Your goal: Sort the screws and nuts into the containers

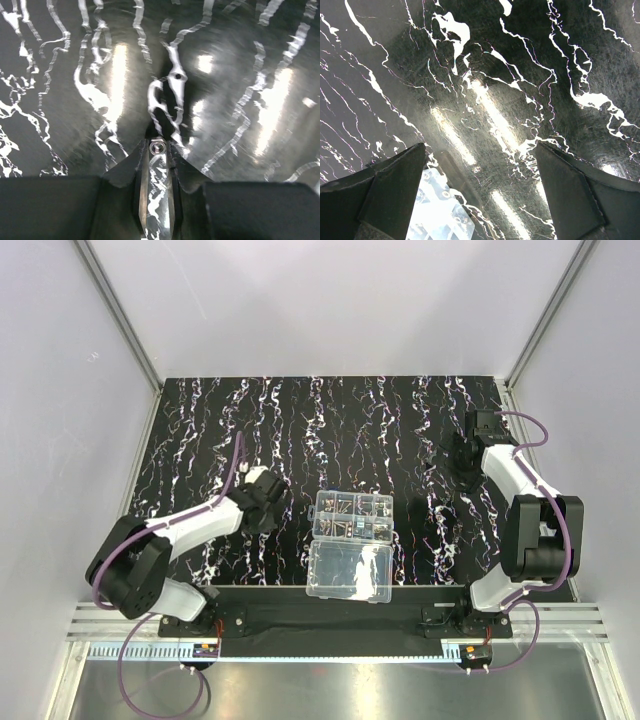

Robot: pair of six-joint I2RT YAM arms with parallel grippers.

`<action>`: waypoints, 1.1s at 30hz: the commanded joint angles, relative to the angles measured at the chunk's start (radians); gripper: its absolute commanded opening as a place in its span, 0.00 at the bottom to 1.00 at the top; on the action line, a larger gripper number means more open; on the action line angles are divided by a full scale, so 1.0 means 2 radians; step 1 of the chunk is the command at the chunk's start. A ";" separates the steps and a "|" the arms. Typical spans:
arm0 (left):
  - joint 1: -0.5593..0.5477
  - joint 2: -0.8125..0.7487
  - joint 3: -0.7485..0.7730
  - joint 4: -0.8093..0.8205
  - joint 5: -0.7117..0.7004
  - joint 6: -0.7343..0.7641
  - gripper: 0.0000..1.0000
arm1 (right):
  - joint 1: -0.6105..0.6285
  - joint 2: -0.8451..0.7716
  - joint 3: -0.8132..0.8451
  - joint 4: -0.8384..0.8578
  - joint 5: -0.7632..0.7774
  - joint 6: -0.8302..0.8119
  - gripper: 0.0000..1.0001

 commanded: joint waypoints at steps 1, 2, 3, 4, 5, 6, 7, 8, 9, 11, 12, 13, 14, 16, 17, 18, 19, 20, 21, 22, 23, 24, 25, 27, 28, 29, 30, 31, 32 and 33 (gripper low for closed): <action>-0.019 -0.021 0.042 -0.011 -0.009 0.011 0.14 | -0.001 -0.014 -0.006 0.004 0.001 0.013 1.00; -0.023 -0.024 0.053 -0.012 -0.008 0.014 0.14 | -0.001 -0.016 -0.009 0.007 0.001 0.017 1.00; -0.026 -0.029 0.060 -0.014 -0.007 0.015 0.14 | -0.001 -0.022 -0.012 0.009 0.000 0.020 1.00; -0.035 -0.032 0.067 -0.015 -0.003 0.017 0.14 | -0.001 -0.027 -0.019 0.014 -0.001 0.022 1.00; -0.041 -0.034 0.075 -0.015 0.000 0.024 0.14 | -0.001 -0.032 -0.022 0.015 0.001 0.024 1.00; -0.047 -0.032 0.093 -0.015 0.002 0.028 0.14 | -0.001 -0.040 -0.024 0.014 0.010 0.025 1.00; -0.055 -0.030 0.105 -0.012 0.009 0.034 0.14 | -0.001 -0.045 -0.026 0.014 0.015 0.026 1.00; -0.072 -0.026 0.116 -0.009 0.011 0.047 0.14 | -0.002 -0.049 -0.029 0.009 0.021 0.030 1.00; -0.080 -0.019 0.140 -0.009 0.011 0.054 0.14 | -0.006 -0.061 -0.031 0.008 0.032 0.035 1.00; -0.108 0.004 0.159 0.004 0.014 0.069 0.14 | -0.015 -0.077 -0.046 0.011 0.029 0.052 1.00; -0.117 0.013 0.170 0.010 0.015 0.072 0.14 | -0.019 -0.087 -0.055 0.015 0.025 0.058 1.00; -0.134 0.021 0.189 0.022 0.021 0.075 0.14 | -0.030 -0.108 -0.071 0.021 0.011 0.066 1.00; -0.143 0.040 0.201 0.028 0.027 0.082 0.14 | -0.033 -0.119 -0.078 0.029 0.006 0.067 1.00; -0.169 0.063 0.234 0.043 0.041 0.088 0.14 | -0.034 -0.144 -0.091 0.028 0.005 0.062 1.00; -0.179 0.083 0.242 0.047 0.046 0.095 0.14 | -0.034 -0.151 -0.095 0.021 0.010 0.060 1.00; -0.188 0.097 0.251 0.052 0.050 0.099 0.14 | -0.034 -0.161 -0.098 0.019 0.011 0.054 1.00; -0.203 0.108 0.261 0.060 0.062 0.103 0.14 | -0.033 -0.165 -0.104 0.011 0.014 0.046 1.00; -0.211 0.132 0.282 0.060 0.066 0.110 0.14 | -0.034 -0.168 -0.106 0.007 0.021 0.044 1.00; -0.218 0.144 0.294 0.060 0.072 0.114 0.14 | -0.034 -0.177 -0.108 0.005 0.021 0.038 1.00; -0.229 0.155 0.304 0.060 0.073 0.119 0.14 | -0.034 -0.181 -0.114 0.002 0.020 0.038 1.00; -0.233 0.168 0.323 0.060 0.073 0.123 0.14 | -0.034 -0.187 -0.118 0.002 0.020 0.038 1.00; -0.236 0.187 0.332 0.061 0.076 0.126 0.14 | -0.034 -0.197 -0.121 0.003 0.021 0.037 1.00; -0.240 0.196 0.340 0.059 0.084 0.127 0.14 | -0.034 -0.200 -0.127 0.005 0.019 0.035 1.00; -0.244 0.208 0.360 0.058 0.087 0.131 0.14 | -0.034 -0.207 -0.131 0.008 0.018 0.033 1.00; -0.248 0.218 0.366 0.057 0.092 0.133 0.14 | -0.034 -0.208 -0.132 0.005 0.019 0.030 1.00; -0.249 0.221 0.371 0.057 0.093 0.137 0.14 | -0.034 -0.208 -0.132 0.004 0.021 0.028 1.00; -0.251 0.227 0.380 0.054 0.096 0.139 0.14 | -0.034 -0.207 -0.132 0.003 0.021 0.025 1.00; -0.253 0.235 0.383 0.054 0.099 0.140 0.14 | -0.034 -0.204 -0.133 0.003 0.034 0.021 1.00; -0.255 0.241 0.387 0.049 0.100 0.139 0.14 | -0.034 -0.204 -0.133 0.002 0.041 0.021 1.00; -0.255 0.245 0.393 0.044 0.104 0.140 0.14 | -0.034 -0.201 -0.133 0.003 0.043 0.017 1.00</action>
